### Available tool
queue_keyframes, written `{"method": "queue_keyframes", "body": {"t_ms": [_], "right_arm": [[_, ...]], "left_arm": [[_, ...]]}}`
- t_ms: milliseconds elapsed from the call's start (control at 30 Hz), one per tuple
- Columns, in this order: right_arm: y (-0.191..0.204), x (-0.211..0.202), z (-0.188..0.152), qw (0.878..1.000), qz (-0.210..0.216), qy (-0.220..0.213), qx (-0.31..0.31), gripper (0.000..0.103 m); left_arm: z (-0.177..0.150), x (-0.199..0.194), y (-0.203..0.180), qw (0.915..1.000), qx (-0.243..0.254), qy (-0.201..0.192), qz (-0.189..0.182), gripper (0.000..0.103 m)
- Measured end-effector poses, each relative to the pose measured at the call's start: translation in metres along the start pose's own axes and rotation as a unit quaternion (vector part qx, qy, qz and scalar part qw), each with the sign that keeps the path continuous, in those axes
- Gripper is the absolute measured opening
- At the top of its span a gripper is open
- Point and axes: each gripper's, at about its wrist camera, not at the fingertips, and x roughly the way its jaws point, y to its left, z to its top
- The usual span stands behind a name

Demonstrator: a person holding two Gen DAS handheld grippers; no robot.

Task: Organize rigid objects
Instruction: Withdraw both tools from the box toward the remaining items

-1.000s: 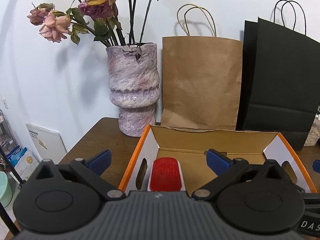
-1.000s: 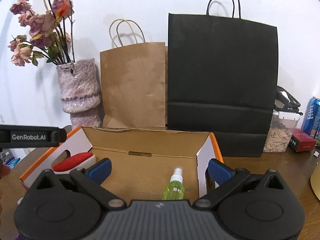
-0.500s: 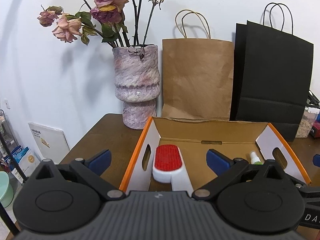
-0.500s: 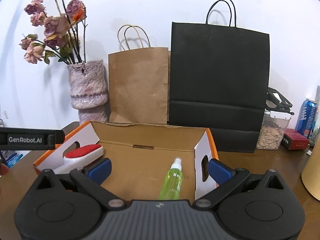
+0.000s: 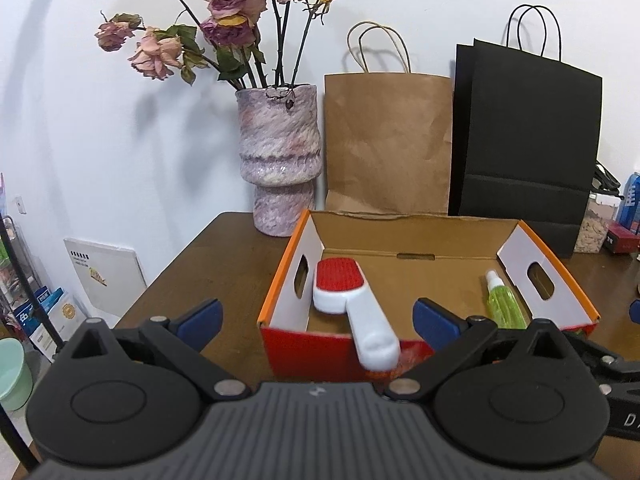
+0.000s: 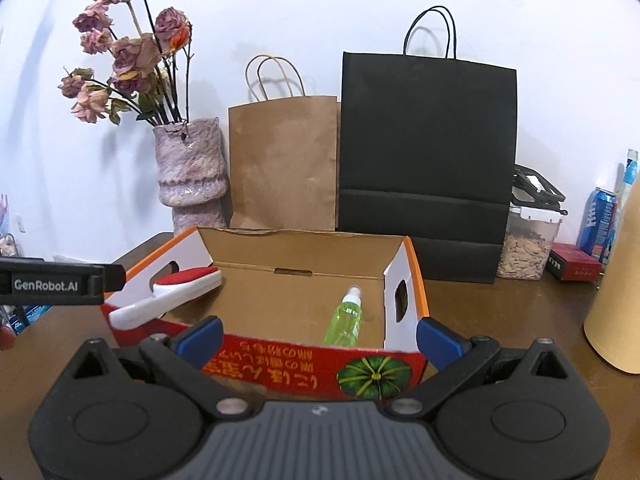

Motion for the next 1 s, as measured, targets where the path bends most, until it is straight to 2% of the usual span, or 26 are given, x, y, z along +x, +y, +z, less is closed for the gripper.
{"method": "queue_keyframes", "body": {"t_ms": [1000], "right_arm": [[0.003,-0.088,-0.067,1.0,0.007,0.021,-0.014,0.103]], "left_arm": [[-0.076,-0.082,-0.002,0.9994,0.006,0.035,0.002,0.103]]}}
